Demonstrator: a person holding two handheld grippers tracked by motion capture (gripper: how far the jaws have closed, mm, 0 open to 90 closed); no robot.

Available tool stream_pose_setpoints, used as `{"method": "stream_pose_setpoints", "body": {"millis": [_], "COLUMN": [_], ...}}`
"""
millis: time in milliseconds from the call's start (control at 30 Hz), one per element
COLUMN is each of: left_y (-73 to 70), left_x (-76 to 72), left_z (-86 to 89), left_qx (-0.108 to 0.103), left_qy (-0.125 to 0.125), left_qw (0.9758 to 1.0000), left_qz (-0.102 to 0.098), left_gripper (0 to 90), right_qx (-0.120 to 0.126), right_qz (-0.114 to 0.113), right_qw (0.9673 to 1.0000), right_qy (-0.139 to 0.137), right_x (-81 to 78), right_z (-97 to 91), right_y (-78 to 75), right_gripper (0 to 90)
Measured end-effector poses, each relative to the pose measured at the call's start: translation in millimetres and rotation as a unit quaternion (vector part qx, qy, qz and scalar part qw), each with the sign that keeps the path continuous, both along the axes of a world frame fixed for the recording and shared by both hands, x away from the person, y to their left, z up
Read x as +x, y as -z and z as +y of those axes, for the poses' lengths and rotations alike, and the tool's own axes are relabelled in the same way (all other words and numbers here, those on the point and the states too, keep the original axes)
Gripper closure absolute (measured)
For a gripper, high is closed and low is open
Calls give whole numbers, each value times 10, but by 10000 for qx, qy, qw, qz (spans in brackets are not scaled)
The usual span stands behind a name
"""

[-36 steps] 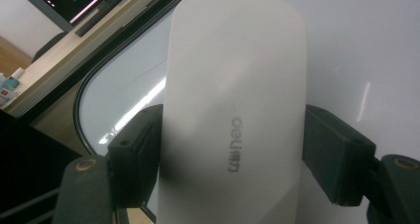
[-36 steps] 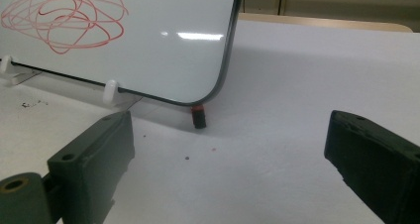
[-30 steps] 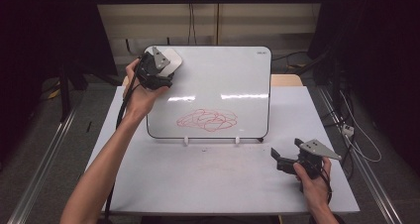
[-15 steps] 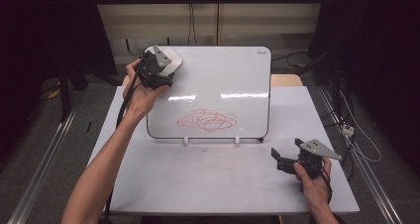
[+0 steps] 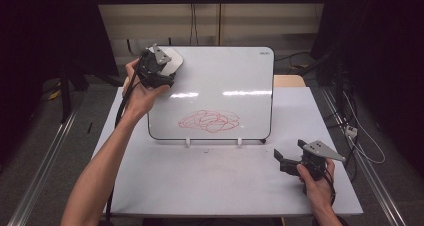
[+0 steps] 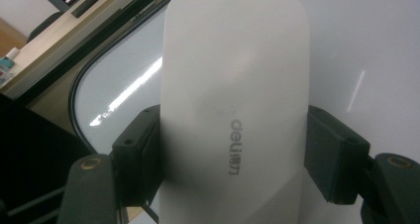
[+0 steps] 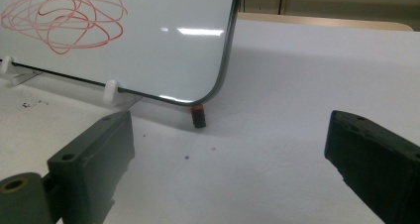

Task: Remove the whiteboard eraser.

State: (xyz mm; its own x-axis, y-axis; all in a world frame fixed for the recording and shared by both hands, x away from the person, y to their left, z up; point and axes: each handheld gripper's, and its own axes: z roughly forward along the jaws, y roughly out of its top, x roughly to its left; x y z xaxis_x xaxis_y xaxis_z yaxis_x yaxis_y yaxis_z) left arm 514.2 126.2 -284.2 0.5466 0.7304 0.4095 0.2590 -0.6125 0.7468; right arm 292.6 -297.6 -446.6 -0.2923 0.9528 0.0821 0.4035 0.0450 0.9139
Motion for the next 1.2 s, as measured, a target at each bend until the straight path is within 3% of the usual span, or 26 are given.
{"method": "stream_pose_setpoints", "body": {"millis": [267,467,533,900,1200], "left_y": [-23,-125,-137,-25,29], "left_x": [16,-84,-116,-223,-376], "left_z": [96,118,125,210,257], "left_qx": [-418,-750,-729,-1097,-1078], "left_qy": [97,290,274,286,333], "left_qw": [9989,9967,9969,9935,9936], "left_qz": [199,102,71,89,15], "left_gripper": [310,310,310,310,310], "right_qx": [-7,-12,-19,-11,-2], "right_qz": [-1,-9,-14,-1,-2], "right_qw": [10000,10000,10000,10000,10000], "right_qy": [2,-2,3,-16,1], "right_x": [6,11,9,13,31], "right_z": [3,3,2,20,26], "right_y": [5,6,5,-3,-1], "right_gripper": [51,51,51,51,51]}}
